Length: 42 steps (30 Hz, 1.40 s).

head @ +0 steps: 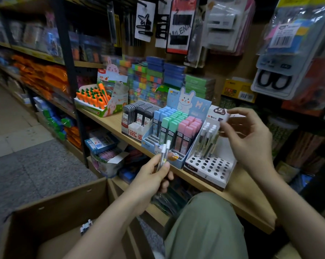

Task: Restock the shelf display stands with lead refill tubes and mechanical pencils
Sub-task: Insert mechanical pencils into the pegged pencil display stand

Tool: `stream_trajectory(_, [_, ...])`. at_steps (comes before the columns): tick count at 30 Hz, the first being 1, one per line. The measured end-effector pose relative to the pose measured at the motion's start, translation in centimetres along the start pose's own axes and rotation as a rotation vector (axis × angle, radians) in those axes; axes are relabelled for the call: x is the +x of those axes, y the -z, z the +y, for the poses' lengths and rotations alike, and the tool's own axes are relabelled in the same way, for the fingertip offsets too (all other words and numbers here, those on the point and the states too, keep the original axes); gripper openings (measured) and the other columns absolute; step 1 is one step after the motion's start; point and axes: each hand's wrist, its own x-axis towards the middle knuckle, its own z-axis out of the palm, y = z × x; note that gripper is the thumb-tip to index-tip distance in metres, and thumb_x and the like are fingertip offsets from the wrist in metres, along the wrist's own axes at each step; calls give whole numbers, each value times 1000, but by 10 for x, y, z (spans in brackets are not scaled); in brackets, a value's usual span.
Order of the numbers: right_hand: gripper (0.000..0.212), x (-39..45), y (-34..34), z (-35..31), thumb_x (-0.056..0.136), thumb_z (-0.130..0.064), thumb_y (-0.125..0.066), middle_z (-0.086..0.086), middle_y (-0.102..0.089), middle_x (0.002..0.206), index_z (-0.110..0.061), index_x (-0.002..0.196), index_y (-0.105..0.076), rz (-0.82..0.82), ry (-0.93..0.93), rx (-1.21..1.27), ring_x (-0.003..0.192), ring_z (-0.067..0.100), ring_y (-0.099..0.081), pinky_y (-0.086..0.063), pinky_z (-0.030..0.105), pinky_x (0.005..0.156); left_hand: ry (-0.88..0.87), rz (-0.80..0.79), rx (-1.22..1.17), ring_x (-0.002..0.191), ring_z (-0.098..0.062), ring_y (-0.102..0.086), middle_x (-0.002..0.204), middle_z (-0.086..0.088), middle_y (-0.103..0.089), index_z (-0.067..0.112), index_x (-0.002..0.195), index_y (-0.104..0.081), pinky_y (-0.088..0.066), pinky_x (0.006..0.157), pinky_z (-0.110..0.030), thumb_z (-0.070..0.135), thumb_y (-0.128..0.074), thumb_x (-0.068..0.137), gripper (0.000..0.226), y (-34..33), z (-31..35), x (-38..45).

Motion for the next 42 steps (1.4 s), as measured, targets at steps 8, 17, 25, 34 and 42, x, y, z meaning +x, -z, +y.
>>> stream_trajectory(8, [25,-9,1,31,88,-12,-69,-9,-66,93,-21,109,-60,33,135,-205,88,3,-67,-55,19,80,50,12,42,80,-12,-51,103,-2,-63,28,127,-57,-48,67,-21,4,-45,100,38,-4,-2,6])
stream_trajectory(17, [25,-12,-8,39,88,-16,-69,-14,-67,92,-24,109,-61,16,141,-205,89,-3,-66,-56,20,81,-23,-22,-5,68,-7,-57,89,-1,-71,27,107,-65,-50,67,-23,8,-49,99,26,0,-3,5])
stream_trajectory(25, [23,-3,-10,40,87,-16,-71,-15,-63,91,-25,106,-62,17,58,-258,83,-4,-64,-55,16,71,16,56,58,73,-8,-53,92,-2,-59,34,103,-61,-48,68,-21,4,-47,99,34,-1,-3,6])
stream_trajectory(34, [25,-6,-18,45,83,-10,-74,-6,-62,93,-21,104,-66,-2,21,-348,79,-9,-58,-42,-1,68,-16,-15,-68,83,-13,-70,99,-7,-74,10,116,-62,-55,73,-21,3,-54,95,23,-3,1,4])
stream_trajectory(42, [28,-19,-12,27,89,-19,-68,-8,-55,102,-24,116,-63,-13,38,-357,85,6,-60,-51,16,75,20,-112,-112,83,-9,-68,111,-5,-73,7,118,-62,-54,69,-20,11,-55,95,25,-2,-2,2])
